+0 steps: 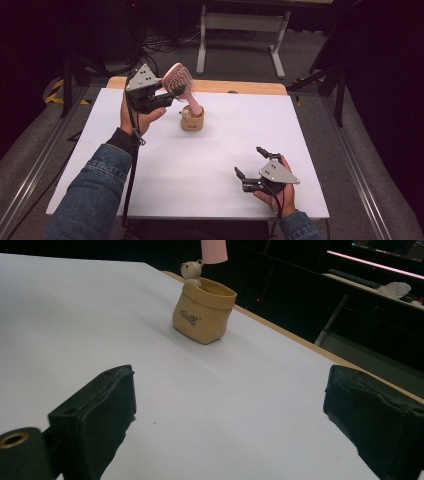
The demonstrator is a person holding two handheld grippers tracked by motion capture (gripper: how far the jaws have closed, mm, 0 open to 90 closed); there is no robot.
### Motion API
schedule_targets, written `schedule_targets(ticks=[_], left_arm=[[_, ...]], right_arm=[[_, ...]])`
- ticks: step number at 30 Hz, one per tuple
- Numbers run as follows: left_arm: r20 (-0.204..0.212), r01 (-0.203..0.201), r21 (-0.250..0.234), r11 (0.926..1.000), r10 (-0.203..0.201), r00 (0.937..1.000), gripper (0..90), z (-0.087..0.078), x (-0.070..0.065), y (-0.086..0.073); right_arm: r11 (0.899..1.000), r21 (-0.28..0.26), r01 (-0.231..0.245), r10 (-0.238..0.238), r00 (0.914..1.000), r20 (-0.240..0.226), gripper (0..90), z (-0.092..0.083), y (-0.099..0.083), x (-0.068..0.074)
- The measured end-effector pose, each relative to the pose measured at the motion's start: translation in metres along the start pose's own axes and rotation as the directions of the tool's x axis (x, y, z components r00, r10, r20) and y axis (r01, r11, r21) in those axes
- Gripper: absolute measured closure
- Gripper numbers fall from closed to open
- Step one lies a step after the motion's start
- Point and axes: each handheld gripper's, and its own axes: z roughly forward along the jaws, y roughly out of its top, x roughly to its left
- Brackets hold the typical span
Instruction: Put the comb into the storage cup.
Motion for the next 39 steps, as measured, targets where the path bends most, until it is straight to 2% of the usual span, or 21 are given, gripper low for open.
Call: schedule_targets(ticks=[4,5,21,30,33,36,39], left_arm=[[-0.017,-0.015,0.032,0.9994,0.016,0.9997,63.7,0.014,0.001,0.002],[-0.019,-0.010,0.053,0.9985,0.012,0.9997,63.7,0.020,0.002,0.001],[-0.070,-0.005,0.157,0.9876,0.017,0.9974,63.7,0.053,0.008,-0.016],[-0.063,0.042,0.192,0.9804,-0.030,0.9976,63.7,0.068,0.010,-0.035],[-0.060,0.028,0.208,0.9777,-0.016,0.9981,63.6,0.073,0.009,-0.039],[-0.051,0.037,0.203,0.9784,-0.027,0.9983,63.5,0.075,0.008,-0.042],[-0.048,0.037,0.216,0.9757,-0.028,0.9985,63.5,0.078,0.007,-0.044]], right_arm=[[1.000,-0.001,-0.005,0.005,1.0000,-0.003,7.4,0.000,0.000,0.000],[1.000,0.000,-0.004,0.004,1.0000,-0.004,7.4,0.000,0.000,0.000],[1.000,-0.001,-0.005,0.005,0.9999,-0.013,7.7,0.000,0.000,0.000],[1.000,0.002,-0.004,0.004,0.9998,-0.020,7.7,0.002,-0.001,0.001],[1.000,0.004,-0.003,0.003,0.9997,-0.023,7.7,0.002,-0.001,0.001],[1.000,0.006,-0.003,0.003,0.9997,-0.024,7.7,0.002,-0.001,0.001],[1.000,0.008,0.003,-0.003,0.9997,-0.024,7.8,0.002,-0.001,0.001]])
